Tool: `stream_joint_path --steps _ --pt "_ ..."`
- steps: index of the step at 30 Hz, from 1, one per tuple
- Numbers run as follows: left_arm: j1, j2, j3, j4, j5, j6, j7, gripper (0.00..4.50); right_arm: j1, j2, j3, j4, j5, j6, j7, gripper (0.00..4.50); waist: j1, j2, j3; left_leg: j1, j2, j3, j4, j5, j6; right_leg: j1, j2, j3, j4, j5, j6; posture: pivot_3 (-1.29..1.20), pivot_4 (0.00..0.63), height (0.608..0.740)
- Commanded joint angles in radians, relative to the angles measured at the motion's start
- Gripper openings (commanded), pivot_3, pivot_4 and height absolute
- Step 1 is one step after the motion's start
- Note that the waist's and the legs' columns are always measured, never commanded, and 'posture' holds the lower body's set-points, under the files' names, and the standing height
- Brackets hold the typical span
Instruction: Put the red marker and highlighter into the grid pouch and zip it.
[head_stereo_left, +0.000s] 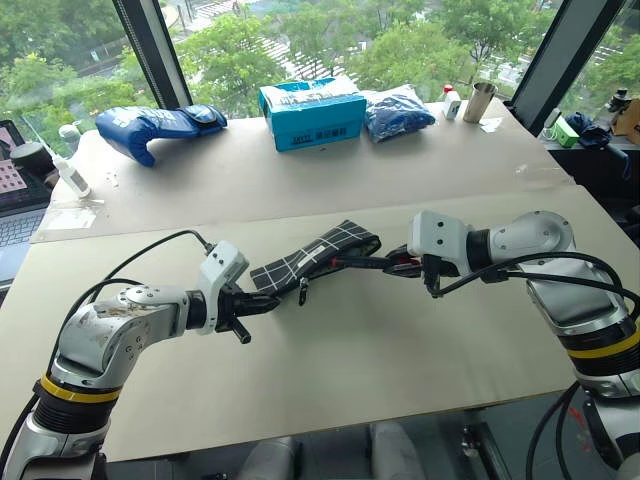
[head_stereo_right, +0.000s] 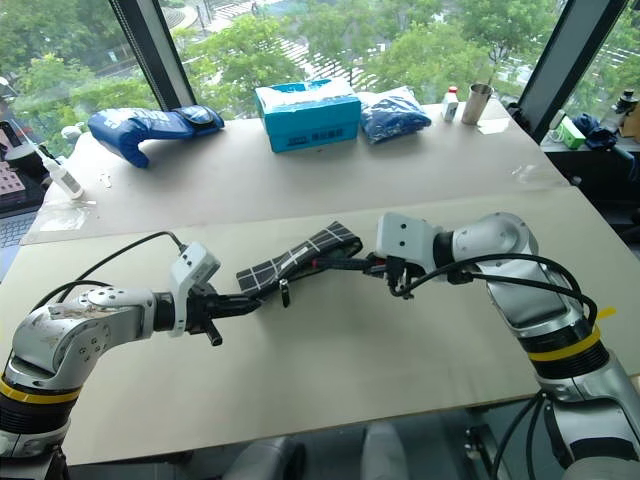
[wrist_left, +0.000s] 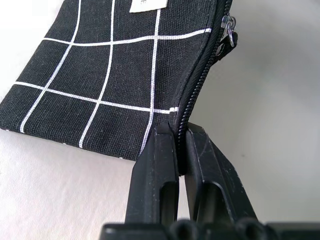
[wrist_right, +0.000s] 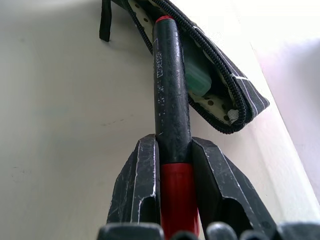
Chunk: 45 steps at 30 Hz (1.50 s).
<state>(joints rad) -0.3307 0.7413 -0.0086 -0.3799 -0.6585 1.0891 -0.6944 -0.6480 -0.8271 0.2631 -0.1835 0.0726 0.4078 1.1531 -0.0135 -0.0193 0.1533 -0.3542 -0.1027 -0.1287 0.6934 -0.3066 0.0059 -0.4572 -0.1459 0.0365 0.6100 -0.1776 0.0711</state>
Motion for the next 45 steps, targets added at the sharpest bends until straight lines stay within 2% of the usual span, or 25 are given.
stream_joint_path --steps 1,6,11,22,28,34,35,36,40,45 --pt "-0.006 0.007 -0.01 -0.031 0.018 -0.028 -0.002 0.0 -0.043 -0.005 0.022 0.003 -0.058 -0.055 -0.003 0.54 0.0 0.0 0.0 0.0 0.0 0.0 0.0 0.0 0.0 0.0 0.0 0.0 0.0 0.0 0.0 0.0 0.15 0.74" --pt "-0.009 0.004 -0.027 -0.03 0.03 -0.035 -0.01 0.0 -0.112 0.063 0.153 0.015 -0.207 -0.079 -0.039 0.54 -0.006 0.0 0.0 0.0 0.0 0.0 0.0 0.0 0.0 0.0 0.001 0.0 0.0 0.0 0.0 0.0 0.15 0.74" --pt "-0.003 0.01 -0.034 -0.024 0.039 -0.044 -0.02 0.0 -0.175 0.183 0.241 0.059 -0.339 -0.12 -0.12 0.54 -0.005 0.0 0.0 0.0 0.0 0.0 0.0 0.0 -0.001 -0.001 0.001 0.0 0.0 0.0 0.0 0.0 0.15 0.74" --pt "0.002 0.009 -0.032 -0.021 0.045 -0.05 -0.025 0.0 -0.187 0.261 0.352 0.135 -0.514 -0.335 -0.167 0.54 -0.004 0.0 0.0 0.0 -0.001 0.0 0.0 -0.001 -0.001 -0.001 0.001 -0.001 0.001 0.0 0.0 0.0 0.15 0.74" --pt "0.002 0.008 -0.033 -0.021 0.05 -0.053 -0.03 0.0 -0.203 0.248 0.331 0.195 -0.547 -0.452 -0.179 0.54 -0.005 0.0 0.0 0.0 -0.001 0.0 0.001 -0.001 -0.001 -0.001 0.001 -0.001 0.001 0.0 0.0 0.0 0.15 0.74" --pt "0.006 0.009 -0.033 -0.019 0.053 -0.059 -0.035 0.0 -0.233 0.306 0.277 0.245 -0.486 -0.487 -0.2 0.54 -0.008 0.0 0.0 0.0 -0.001 0.0 0.0 -0.001 -0.001 -0.001 0.002 -0.001 0.001 0.0 0.0 0.0 0.15 0.74" --pt "0.006 0.009 -0.032 -0.019 0.053 -0.06 -0.035 0.0 -0.23 0.315 0.266 0.252 -0.467 -0.479 -0.191 1.54 -0.009 0.0 0.0 0.0 0.0 0.0 0.0 -0.001 -0.002 -0.001 0.002 -0.001 0.001 0.0 0.0 0.0 0.15 0.74" --pt "0.007 0.009 -0.031 -0.02 0.053 -0.061 -0.035 0.0 -0.231 0.318 0.257 0.259 -0.463 -0.48 -0.192 1.76 -0.009 0.0 0.0 0.0 0.0 0.0 0.0 -0.001 -0.002 -0.001 0.002 -0.001 0.0 0.0 0.0 0.0 0.15 0.74" --pt "0.01 0.006 -0.025 -0.024 0.051 -0.058 -0.035 0.0 -0.254 0.322 0.209 0.313 -0.475 -0.473 -0.248 3.13 -0.008 0.0 0.0 0.0 -0.001 0.0 0.0 -0.001 -0.002 -0.001 0.002 -0.001 0.001 0.0 0.0 0.0 0.15 0.74" --pt "0.006 -0.013 -0.007 -0.023 0.031 -0.044 -0.028 0.0 -0.256 0.303 0.125 0.318 -0.413 -0.473 -0.255 3.13 -0.008 0.0 0.0 0.0 -0.001 0.0 0.0 -0.001 -0.002 -0.001 0.002 -0.001 0.001 0.0 0.0 0.0 0.15 0.74"
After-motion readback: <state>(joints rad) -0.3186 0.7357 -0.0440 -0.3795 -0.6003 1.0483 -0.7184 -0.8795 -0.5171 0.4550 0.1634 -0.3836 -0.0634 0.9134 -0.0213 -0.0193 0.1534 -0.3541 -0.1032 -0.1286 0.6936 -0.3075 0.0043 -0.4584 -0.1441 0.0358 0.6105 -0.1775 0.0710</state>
